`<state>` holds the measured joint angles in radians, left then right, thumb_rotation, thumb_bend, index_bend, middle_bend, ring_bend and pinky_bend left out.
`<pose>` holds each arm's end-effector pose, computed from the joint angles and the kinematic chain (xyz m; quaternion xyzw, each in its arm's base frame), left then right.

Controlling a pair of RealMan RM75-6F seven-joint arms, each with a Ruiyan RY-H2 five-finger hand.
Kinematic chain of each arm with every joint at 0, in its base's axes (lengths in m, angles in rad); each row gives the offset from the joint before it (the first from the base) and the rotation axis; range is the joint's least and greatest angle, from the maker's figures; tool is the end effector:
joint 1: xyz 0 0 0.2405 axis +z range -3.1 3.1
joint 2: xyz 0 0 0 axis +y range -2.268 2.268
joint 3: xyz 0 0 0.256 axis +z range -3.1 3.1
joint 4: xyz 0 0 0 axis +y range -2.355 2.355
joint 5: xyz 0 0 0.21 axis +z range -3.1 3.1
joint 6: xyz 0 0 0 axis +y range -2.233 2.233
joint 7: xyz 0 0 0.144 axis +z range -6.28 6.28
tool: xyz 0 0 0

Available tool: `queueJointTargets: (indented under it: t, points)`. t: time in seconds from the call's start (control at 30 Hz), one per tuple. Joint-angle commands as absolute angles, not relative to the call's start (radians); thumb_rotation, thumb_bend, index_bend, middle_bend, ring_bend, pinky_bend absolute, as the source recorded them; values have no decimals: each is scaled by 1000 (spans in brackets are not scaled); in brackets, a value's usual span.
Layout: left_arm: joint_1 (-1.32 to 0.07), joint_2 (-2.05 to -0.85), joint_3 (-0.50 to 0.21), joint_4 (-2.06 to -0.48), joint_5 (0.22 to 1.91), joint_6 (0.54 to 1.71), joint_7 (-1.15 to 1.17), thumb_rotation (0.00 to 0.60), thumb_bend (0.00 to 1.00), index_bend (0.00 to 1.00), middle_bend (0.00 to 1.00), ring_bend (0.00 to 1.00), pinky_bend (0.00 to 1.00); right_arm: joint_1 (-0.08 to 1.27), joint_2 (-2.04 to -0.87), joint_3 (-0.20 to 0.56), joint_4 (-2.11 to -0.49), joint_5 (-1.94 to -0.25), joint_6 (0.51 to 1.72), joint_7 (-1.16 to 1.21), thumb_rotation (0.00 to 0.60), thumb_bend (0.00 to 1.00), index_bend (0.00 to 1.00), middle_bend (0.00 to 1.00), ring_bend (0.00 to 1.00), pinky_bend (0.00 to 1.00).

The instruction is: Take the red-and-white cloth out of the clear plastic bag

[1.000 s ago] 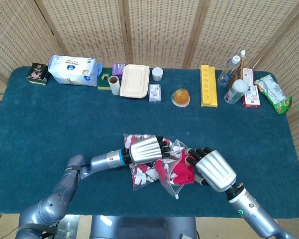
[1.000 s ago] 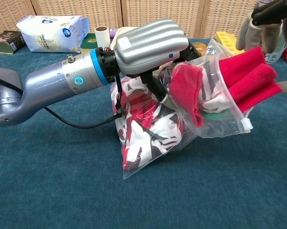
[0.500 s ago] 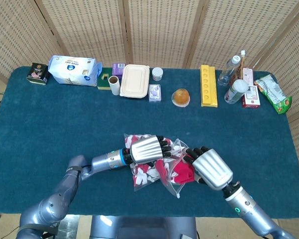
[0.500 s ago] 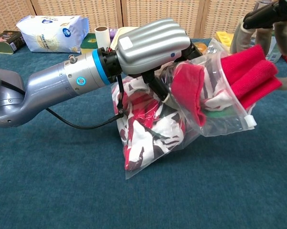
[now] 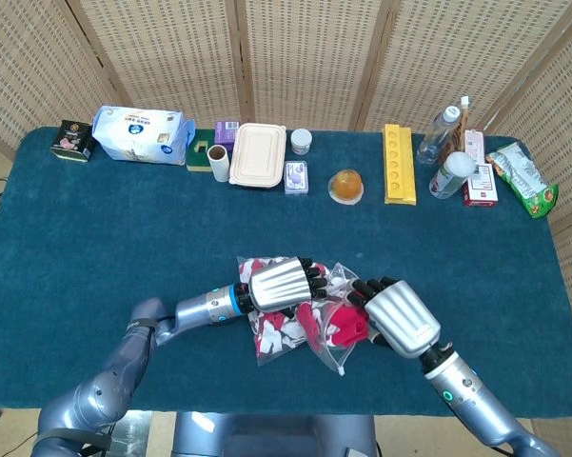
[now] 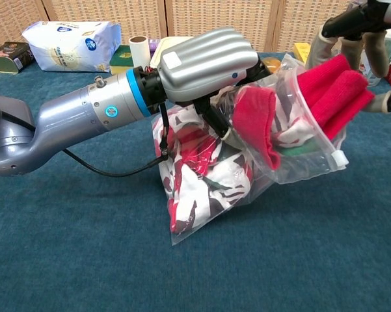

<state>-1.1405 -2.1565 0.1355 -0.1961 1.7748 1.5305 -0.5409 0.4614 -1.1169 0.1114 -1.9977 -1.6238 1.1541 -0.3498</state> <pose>-0.0219 0.3594 -0.0891 -0.8002 -0.0044 -0.5840 0.1366 -0.1298 -0.2404 0.0989 0.7696 -0.2532 0.4468 0.3795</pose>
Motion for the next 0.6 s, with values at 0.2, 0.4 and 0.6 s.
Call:
queueJointTargets:
  t: [0.2, 0.4, 0.6]
  points:
    - [-1140, -2158, 133, -197, 1771, 1524, -543, 600, 468, 793, 643, 657, 694, 465, -1145, 117, -1968, -1640, 1184, -319, 600, 503, 591, 416, 551, 608]
    - [-1139, -2160, 132, -201, 1767, 1518, -548, 600, 466, 793, 643, 657, 694, 466, -1168, 121, -1943, -1640, 1203, -286, 600, 532, 638, 453, 580, 618]
    - [-1137, -2160, 130, -206, 1764, 1507, -552, 600, 458, 793, 643, 653, 691, 461, -1180, 124, -1927, -1640, 1229, -247, 600, 571, 670, 479, 596, 618]
